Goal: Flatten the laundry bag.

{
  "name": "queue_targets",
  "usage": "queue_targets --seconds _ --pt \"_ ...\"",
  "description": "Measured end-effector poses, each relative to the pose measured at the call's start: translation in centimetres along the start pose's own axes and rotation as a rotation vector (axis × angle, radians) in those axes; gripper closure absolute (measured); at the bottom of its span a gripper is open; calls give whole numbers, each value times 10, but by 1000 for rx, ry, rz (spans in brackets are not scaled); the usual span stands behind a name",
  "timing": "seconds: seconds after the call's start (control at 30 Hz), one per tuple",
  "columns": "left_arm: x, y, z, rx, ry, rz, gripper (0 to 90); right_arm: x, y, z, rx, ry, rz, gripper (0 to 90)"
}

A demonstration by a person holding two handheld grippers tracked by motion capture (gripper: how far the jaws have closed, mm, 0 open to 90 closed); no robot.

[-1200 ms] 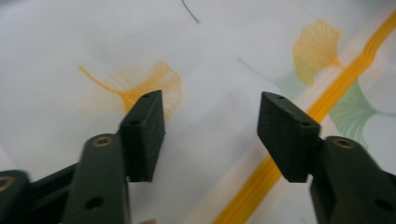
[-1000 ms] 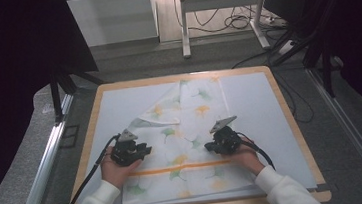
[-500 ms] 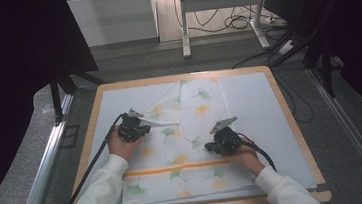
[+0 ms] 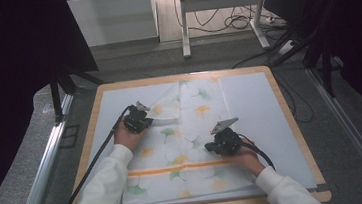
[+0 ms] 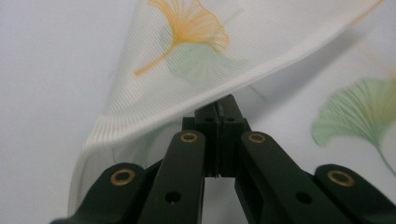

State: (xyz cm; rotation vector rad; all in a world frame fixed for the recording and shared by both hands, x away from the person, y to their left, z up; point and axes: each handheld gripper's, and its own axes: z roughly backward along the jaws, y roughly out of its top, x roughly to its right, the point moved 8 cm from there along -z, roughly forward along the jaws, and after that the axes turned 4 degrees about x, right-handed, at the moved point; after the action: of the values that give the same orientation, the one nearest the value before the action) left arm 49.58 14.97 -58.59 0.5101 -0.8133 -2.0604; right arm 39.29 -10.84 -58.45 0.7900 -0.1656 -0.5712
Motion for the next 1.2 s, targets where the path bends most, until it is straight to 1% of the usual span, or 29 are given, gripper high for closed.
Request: queue_targets --seconds 0.1,0.17,0.2,0.23,0.27,0.3,0.37,0.43,0.5,0.6,0.67,0.8,0.83,0.9,0.97,1.03,1.07,1.13,1.2 --pt "-18 13 2 39 34 35 900 0 0 0 -1 -3 3 888" --pt "-33 20 7 70 62 89 900 0 0 0 -1 -2 1 888" --pt "-41 21 10 79 61 127 900 0 0 0 0 -1 1 888" --pt "-49 20 11 77 67 156 900 0 0 0 0 2 0 888" --pt "-56 18 11 66 81 165 900 0 0 0 1 5 -2 888" --pt "-61 16 11 57 87 178 899 0 0 0 2 5 -6 888" --pt "-67 11 13 50 82 200 897 0 0 0 3 5 -5 888" --pt "-66 8 16 56 70 201 898 0 0 0 2 5 -1 888" --pt "-60 8 21 66 52 188 900 0 0 0 1 5 -1 888" --pt "-45 7 32 75 6 157 900 0 0 0 2 4 -4 888" --pt "-31 5 41 75 -33 135 900 0 0 0 -1 -2 1 888" --pt "1 -6 55 43 -84 51 900 -1 0 0 1 -10 5 887" --pt "10 -10 58 38 -98 36 900 -1 0 0 1 -11 9 887" --pt "28 -18 63 32 -130 12 900 -2 1 1 -1 -8 13 888" --pt "43 -25 69 38 -155 -7 900 -3 3 5 16 0 13 887" --pt "55 -30 75 48 -175 -15 900 -5 7 12 34 -3 14 887" --pt "60 -32 78 57 -187 -10 900 -4 9 17 45 -6 16 887" --pt "68 -36 83 67 -206 -6 900 -3 10 26 67 -10 12 888" --pt "74 -40 87 82 -227 6 900 -2 8 34 73 -15 5 887"
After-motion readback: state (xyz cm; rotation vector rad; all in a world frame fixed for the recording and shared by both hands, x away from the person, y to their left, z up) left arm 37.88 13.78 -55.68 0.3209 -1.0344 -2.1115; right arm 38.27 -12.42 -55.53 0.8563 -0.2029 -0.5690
